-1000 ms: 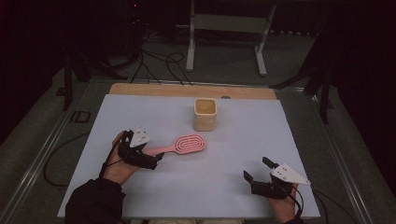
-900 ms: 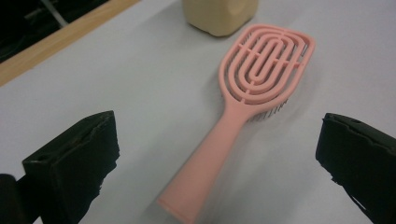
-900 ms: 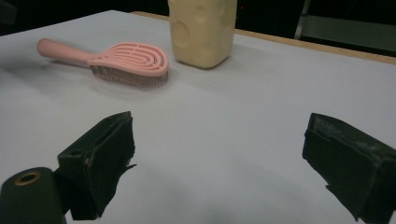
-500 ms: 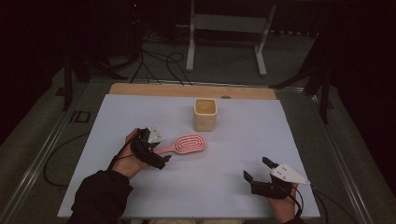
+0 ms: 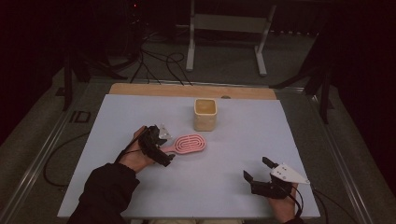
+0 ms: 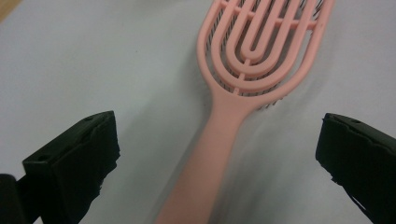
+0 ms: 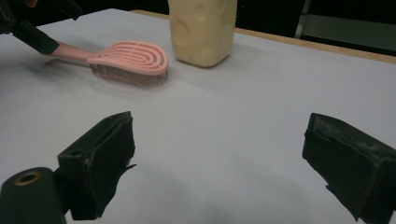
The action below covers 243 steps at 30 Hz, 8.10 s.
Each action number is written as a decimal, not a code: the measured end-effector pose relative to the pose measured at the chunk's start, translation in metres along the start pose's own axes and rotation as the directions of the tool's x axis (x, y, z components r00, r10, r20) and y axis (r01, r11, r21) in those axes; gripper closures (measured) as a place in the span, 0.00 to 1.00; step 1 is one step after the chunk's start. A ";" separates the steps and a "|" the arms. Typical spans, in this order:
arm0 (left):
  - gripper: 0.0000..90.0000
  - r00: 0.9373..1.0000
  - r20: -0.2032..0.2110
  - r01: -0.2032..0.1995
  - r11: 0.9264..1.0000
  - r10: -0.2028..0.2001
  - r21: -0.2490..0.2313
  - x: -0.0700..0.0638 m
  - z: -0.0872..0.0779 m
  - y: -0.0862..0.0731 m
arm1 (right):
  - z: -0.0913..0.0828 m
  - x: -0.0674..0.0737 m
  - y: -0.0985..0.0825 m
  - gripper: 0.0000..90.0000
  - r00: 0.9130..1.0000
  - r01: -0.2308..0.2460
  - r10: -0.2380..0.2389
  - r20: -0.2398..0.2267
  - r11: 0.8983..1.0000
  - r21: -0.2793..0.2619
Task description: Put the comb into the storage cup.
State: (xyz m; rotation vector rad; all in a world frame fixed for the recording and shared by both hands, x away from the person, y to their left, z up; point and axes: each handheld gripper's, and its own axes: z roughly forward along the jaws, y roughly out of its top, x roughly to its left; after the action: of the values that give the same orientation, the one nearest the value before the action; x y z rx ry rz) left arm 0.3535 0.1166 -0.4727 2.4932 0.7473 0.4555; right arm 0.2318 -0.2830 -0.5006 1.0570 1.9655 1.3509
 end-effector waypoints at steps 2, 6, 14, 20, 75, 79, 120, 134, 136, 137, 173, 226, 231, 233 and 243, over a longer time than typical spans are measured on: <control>0.00 1.000 0.008 -0.002 0.999 0.002 0.036 0.001 0.005 0.002 | 0.000 0.000 0.000 0.10 1.000 0.001 -0.001 0.000 1.000 0.000; 0.05 1.000 0.017 -0.019 0.997 0.017 0.076 -0.001 0.012 0.005 | 0.000 0.000 0.000 0.10 1.000 -0.001 0.001 0.001 1.000 0.001; 0.15 1.000 0.024 -0.005 0.990 0.002 0.141 -0.002 0.025 0.008 | 0.000 0.000 0.000 0.10 1.000 0.000 0.000 0.001 1.000 0.002; 0.39 0.999 0.042 -0.018 0.982 0.010 0.187 -0.006 0.034 0.015 | 0.000 -0.001 0.000 0.10 1.000 0.001 -0.001 0.000 1.000 0.003; 0.78 0.991 -0.083 0.108 0.994 -0.107 0.007 -0.013 -0.013 0.023 | 0.002 -0.002 -0.001 0.10 1.000 0.006 -0.006 0.000 1.000 0.016; 0.78 0.983 -0.119 0.132 0.990 -0.138 -0.052 -0.012 -0.021 0.019 | 0.002 -0.002 -0.001 0.10 1.000 0.007 -0.007 0.001 1.000 0.016; 0.78 0.942 -0.227 0.135 0.901 -0.245 -0.412 -0.025 -0.064 -0.012 | 0.013 -0.001 0.001 0.10 0.999 -0.038 0.039 -0.027 0.999 0.020; 0.78 0.940 -0.255 0.096 0.892 -0.228 -0.442 -0.036 -0.063 -0.007 | 0.014 -0.002 0.006 0.08 0.996 -0.091 0.091 -0.006 0.996 0.017; 0.78 0.939 -0.257 0.095 0.889 -0.230 -0.448 -0.037 -0.063 -0.006 | 0.014 -0.002 0.006 0.08 0.996 -0.093 0.093 -0.009 0.995 0.019; 0.78 0.939 -0.254 0.095 0.888 -0.230 -0.451 -0.037 -0.064 -0.006 | 0.015 -0.003 0.008 0.08 0.995 -0.103 0.103 -0.016 0.994 0.025; 0.78 0.938 -0.287 0.028 0.866 -0.196 -0.500 -0.053 -0.065 0.001 | 0.057 0.025 0.081 0.08 0.979 -0.085 0.085 -0.185 0.996 0.009; 0.78 0.947 -0.304 -0.063 0.868 -0.104 -0.493 -0.079 -0.053 0.011 | 0.095 0.053 0.147 0.10 0.931 -0.136 0.138 -0.339 0.990 0.031; 0.78 0.949 -0.298 -0.064 0.869 -0.098 -0.490 -0.082 -0.052 0.010 | 0.100 0.055 0.152 0.13 0.923 -0.139 0.145 -0.357 0.989 0.042; 0.78 0.949 -0.301 -0.067 0.869 -0.096 -0.490 -0.082 -0.052 0.010 | 0.103 0.056 0.153 0.14 0.919 -0.150 0.155 -0.361 0.988 0.044; 0.78 0.949 -0.305 -0.089 0.866 -0.076 -0.493 -0.088 -0.050 0.010 | 0.113 0.063 0.156 0.37 0.896 -0.150 0.171 -0.409 0.985 0.083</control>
State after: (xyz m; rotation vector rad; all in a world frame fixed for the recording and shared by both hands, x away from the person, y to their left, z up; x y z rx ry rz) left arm 0.2657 0.0760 -0.4412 1.9511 0.6341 0.9403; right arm 0.3320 -0.1417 -0.3960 1.0376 2.2630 1.7429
